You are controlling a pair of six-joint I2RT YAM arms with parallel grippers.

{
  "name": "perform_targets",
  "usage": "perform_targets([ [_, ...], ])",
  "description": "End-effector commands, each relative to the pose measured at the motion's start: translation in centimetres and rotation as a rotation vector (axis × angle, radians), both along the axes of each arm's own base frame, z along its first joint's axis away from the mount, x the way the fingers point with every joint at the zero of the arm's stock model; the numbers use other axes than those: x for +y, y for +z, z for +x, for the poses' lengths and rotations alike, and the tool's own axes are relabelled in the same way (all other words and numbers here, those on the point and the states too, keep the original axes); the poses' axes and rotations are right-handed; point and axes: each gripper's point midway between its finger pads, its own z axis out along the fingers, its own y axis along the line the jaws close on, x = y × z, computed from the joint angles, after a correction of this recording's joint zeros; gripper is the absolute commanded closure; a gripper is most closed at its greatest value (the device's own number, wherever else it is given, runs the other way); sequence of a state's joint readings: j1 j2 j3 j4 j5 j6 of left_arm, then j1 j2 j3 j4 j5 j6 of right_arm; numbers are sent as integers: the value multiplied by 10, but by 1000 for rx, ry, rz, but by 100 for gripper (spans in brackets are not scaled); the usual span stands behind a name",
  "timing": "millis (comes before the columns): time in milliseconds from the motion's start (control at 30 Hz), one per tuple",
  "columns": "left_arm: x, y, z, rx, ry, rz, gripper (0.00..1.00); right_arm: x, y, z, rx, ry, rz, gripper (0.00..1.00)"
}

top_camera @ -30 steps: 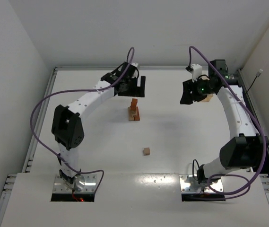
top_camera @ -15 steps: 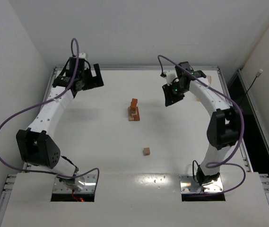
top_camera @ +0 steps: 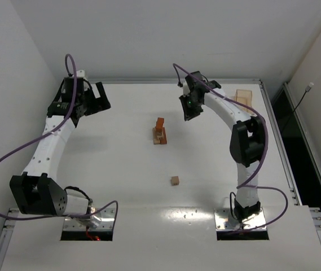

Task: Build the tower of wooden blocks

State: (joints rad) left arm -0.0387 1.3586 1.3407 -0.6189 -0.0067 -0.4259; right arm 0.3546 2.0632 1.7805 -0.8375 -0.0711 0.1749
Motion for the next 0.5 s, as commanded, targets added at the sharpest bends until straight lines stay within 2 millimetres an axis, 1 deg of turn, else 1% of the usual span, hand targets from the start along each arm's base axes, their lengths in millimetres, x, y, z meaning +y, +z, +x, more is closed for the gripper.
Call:
perform_targets([
  [0,7,11,-3,-46,4,-8,4,19,5,10,-18,-73,28,88],
  [33,7,11,-3,-46,4,-8,4,25,8,10,-26,-62,32,88],
  [67,7,11,-3,-46,9,-16,4,25,2,9,-12,-74,32,90],
  [100,9,11,-3,-46,11,-22,4,28,2,8,-16,-69,24,92],
  [133,9,11,-3,-46,11,-22,4,32,-3,6,-6,-59,19,92],
  [167,9,11,-3,-46,11,-22,4,33,-6,8,-3,-59,18,93],
  [200,9,11,-3,-46,11,-22,4,38,-6,5,0,-60,22,93],
  [267,9,11,-3,-46,11,-22,4,43,-6,12,-10,-55,36,93],
  [300,9,11,-3,-46,11,-22,4,48,-13,9,5,-53,34,93],
  [333,9,7,-4,-37,11,-22,4,50,-7,13,-10,-53,41,93],
  [433,9,7,-4,-37,11,-22,4,55,-12,21,-13,-48,52,93],
  [467,9,7,-4,-37,11,-22,4,58,-9,22,-18,-44,64,93],
])
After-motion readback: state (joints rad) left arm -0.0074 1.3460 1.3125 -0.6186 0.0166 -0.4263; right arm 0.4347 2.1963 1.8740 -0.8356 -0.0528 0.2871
